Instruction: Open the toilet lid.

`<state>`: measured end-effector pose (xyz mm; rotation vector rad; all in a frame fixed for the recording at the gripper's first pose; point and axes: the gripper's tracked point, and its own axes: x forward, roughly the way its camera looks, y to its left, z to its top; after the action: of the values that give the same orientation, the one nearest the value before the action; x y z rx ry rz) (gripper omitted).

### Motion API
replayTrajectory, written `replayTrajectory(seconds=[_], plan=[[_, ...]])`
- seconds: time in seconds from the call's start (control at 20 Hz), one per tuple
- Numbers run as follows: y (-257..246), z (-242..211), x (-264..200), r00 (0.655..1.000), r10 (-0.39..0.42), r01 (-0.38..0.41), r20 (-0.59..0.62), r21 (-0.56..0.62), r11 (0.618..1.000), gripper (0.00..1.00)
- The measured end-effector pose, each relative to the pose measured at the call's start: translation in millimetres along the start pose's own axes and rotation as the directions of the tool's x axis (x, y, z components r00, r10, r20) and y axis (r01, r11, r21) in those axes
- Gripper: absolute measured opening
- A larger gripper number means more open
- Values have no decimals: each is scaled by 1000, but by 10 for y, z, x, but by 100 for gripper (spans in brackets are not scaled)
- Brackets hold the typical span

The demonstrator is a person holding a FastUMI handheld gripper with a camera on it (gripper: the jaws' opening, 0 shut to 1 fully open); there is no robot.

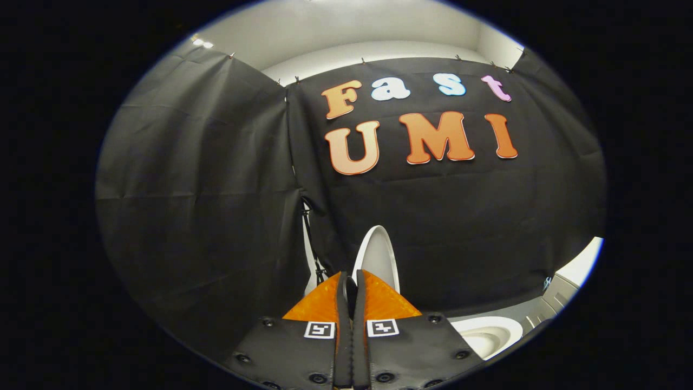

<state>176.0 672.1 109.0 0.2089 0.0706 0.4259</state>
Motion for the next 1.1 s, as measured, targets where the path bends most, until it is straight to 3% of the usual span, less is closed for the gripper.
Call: replayTrajectory(seconds=[0.3, 0.55, 0.75, 1.0, 1.1], plan=[[532, -151, 155, 996, 80, -83, -39, -94, 992, 8], [452, -106, 114, 999, 41, -43, -22, -99, 994, 9], [530, -92, 99, 994, 106, -106, -17, -50, 993, 24], [296, 177, -144, 992, 122, -120, 31, -50, 991, 65], [188, 265, -250, 989, 142, -140, 29, -53, 989, 74]])
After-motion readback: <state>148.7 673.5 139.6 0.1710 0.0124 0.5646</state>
